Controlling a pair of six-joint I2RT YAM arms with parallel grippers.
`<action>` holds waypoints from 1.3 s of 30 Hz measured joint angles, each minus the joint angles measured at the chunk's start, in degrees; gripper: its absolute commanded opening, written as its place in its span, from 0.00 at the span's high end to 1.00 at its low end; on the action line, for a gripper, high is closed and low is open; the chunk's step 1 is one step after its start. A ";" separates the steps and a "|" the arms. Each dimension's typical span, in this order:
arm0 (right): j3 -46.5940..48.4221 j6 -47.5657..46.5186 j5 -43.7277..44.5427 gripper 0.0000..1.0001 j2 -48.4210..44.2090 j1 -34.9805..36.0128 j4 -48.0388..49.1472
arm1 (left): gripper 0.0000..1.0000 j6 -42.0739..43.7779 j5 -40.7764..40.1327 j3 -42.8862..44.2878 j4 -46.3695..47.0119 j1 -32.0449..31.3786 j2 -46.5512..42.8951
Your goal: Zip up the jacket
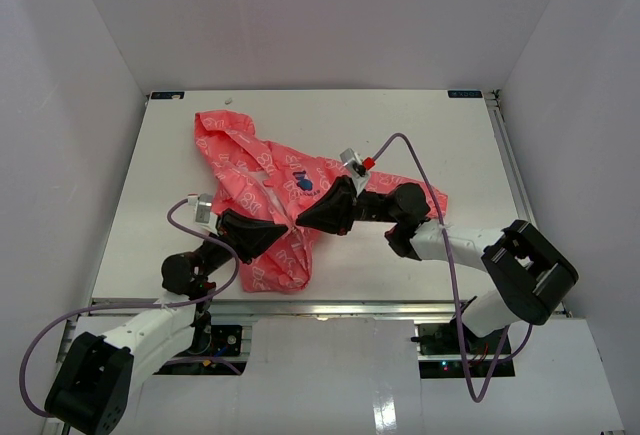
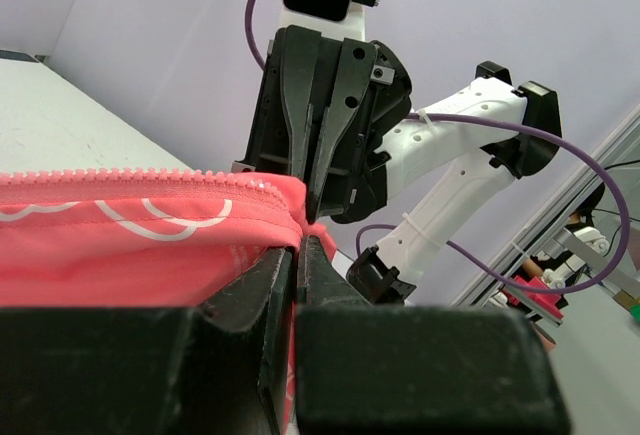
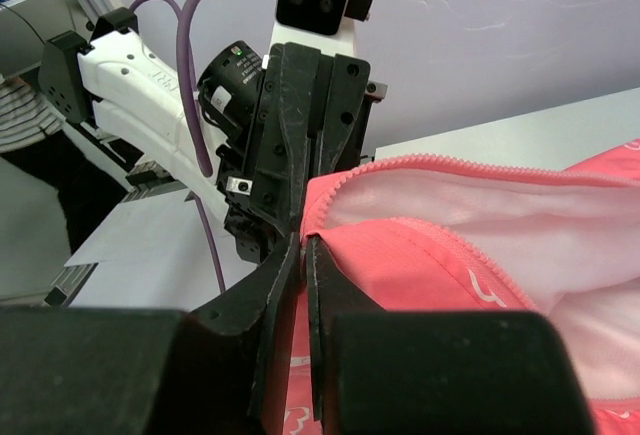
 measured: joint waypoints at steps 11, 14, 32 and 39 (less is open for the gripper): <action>-3.21 1.99 -1.05 0.69 0.00 -2.70 -0.17 | 1.00 0.36 0.28 0.00 0.09 -0.02 0.30; -3.21 3.01 -1.44 0.63 0.02 -3.08 -0.19 | 1.00 0.43 0.28 0.00 0.16 -0.02 0.45; -1.08 11.04 -4.94 0.55 4.06 -4.01 -0.17 | 1.00 1.02 0.28 0.00 0.24 -0.02 0.59; 0.98 13.90 -5.02 0.55 4.68 -4.10 -0.17 | 1.00 1.07 0.30 0.00 0.29 -0.02 0.59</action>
